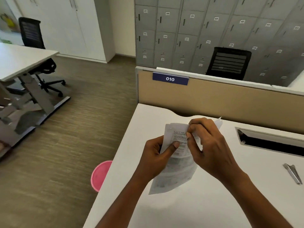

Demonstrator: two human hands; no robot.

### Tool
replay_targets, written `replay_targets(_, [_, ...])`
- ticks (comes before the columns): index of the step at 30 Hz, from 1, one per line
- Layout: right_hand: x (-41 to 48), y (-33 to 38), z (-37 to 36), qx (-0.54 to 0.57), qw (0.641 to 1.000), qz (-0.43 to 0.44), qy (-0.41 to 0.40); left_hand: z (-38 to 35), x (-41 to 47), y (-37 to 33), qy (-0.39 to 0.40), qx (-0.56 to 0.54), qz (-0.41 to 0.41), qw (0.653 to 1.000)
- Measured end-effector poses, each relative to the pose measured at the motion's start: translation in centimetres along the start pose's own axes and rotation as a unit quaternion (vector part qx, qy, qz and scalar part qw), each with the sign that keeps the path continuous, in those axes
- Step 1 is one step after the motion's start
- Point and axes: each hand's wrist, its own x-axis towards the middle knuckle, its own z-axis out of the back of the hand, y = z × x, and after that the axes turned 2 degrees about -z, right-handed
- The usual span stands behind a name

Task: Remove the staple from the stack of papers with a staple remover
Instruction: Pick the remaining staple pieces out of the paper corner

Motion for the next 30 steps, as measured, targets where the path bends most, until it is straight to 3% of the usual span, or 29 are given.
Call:
replay_targets(5, [2.3, 2.5, -4.2, -0.024, 1.0, 0.01, -0.011, 2.8, 0.0, 1.8, -0.055, -0.054, 0.03, 0.997])
replay_targets(8, [4.6, 5.2, -7.6, 0.023, 0.999, 0.022, 0.003, 4.6, -0.1, 3.2, -0.081, -0.074, 0.052, 0.993])
replay_targets(17, [13.8, 13.7, -24.0, 0.193, 0.96, 0.061, 0.194, 9.4, 0.6, 8.1, -0.174, -0.052, 0.121, 0.976])
replay_targets(23, [16.8, 16.1, -33.4, 0.126, 0.939, 0.036, 0.319, 11.6, 1.9, 9.8, -0.164, -0.094, 0.167, 0.968])
replay_targets(30, [17.4, 17.0, -39.0, 0.079, 0.925, 0.015, 0.372, 13.8, 2.8, 10.3, -0.165, -0.124, 0.145, 0.968])
